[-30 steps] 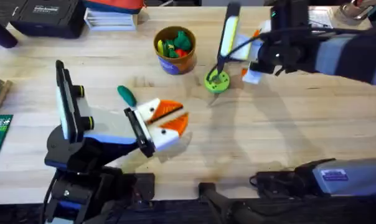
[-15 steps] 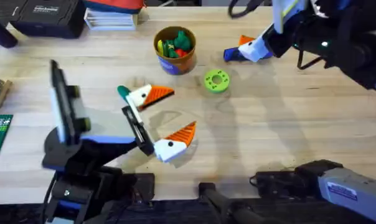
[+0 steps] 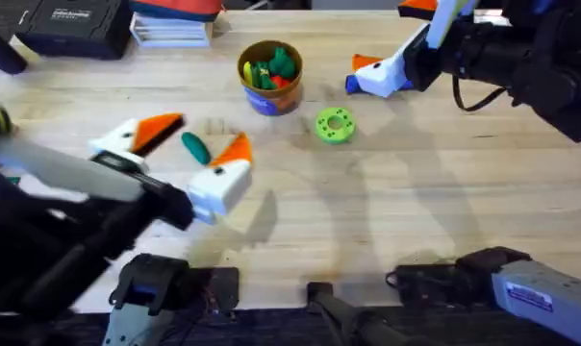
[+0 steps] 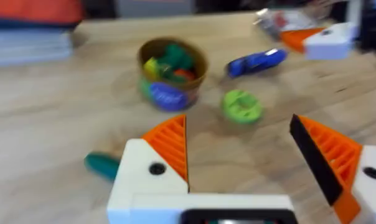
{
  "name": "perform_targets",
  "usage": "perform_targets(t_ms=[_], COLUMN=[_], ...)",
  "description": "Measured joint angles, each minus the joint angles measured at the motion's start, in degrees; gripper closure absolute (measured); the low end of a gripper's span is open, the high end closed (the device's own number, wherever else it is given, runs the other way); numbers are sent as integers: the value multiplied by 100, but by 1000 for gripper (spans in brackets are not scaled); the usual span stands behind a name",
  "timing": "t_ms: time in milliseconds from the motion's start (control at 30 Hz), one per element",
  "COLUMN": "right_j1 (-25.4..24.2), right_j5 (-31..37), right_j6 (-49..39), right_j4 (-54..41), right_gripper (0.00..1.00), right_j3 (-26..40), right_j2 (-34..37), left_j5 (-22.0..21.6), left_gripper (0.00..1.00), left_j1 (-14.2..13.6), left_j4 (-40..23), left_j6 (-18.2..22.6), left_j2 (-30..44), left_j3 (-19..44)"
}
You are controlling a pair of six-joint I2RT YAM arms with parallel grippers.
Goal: Pick up the gripper from the table and insert it into the empty holder that is missing its gripper. Then pick up a screw, insert it into the mounting hole, and use the screwdriver to tighten it. Finally, clean up the table by picking up the vegetable and placing it into the bucket.
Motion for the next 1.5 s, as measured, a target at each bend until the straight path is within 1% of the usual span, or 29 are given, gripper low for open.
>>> perform_targets(t_ms=[100, 200, 267, 333, 500, 600, 667, 733, 800, 867, 900, 967, 1033, 1100, 1167, 1300, 1400, 1500], right_j1=[0, 0, 0, 0, 0, 0, 0, 0, 0, 0, 0, 0, 0, 0, 0, 0, 0, 0], right_j5=[-26, -48, -50, -50, -50, -50, -50, -50, -50, -50, -50, -50, -50, -50, -50, -50, -50, -50], right_j6=[18, 20, 20, 20, 20, 21, 22, 22, 22, 22, 22, 22, 22, 22, 22, 22, 22, 22], right_j4=[0, 0, 0, -2, -2, -2, -2, -2, -4, -2, -4, -2, -2, -4, -4, -3, -4, -4], right_gripper=[7, 7, 7, 7, 7, 7, 8, 8, 8, 8, 8, 7, 7, 7, 7, 7, 7, 7], right_j3=[0, 0, 0, 0, 0, 0, 0, 0, 0, 0, 0, 0, 0, 0, 0, 0, 0, 0], right_j2=[0, 0, 1, 0, 0, 0, 0, 0, 0, 0, 0, 0, 0, 0, 0, 0, 0, 0], left_j5=[-747, -1307, -1572, -1756, -1945, -1891, -1842, -1904, -2093, -2334, -2440, -2578, -2672, -2718, -2769, -2917, -3013, -3090], left_gripper=[15, 15, 15, 15, 15, 15, 15, 15, 15, 15, 15, 15, 15, 15, 15, 15, 15, 13], left_j1=[1, 1, 1, 1, 1, 0, -1, -2, -2, -2, -1, 1, -2, 0, -2, -2, -1, 1], left_j4=[-850, -1579, -1834, -1905, -1892, -1625, -1587, -1565, -1515, -1506, -1501, -1428, -1223, -984, -828, -734, -684, -602], left_j6=[-1, 1, -5, -61, -374, -700, -909, -1057, -1363, -2022, -2430, -3141, -3734, -4107, -4357, -4683, -4855, -4936], left_j2=[721, 1481, 1975, 2379, 3073, 3393, 3561, 3706, 3856, 4029, 4141, 4388, 4709, 5044, 5414, 6135, 6570, 6923], left_j3=[735, 1293, 1533, 1656, 1697, 1697, 1697, 1697, 1697, 1697, 1697, 1697, 1697, 1697, 1697, 1697, 1697, 1697])
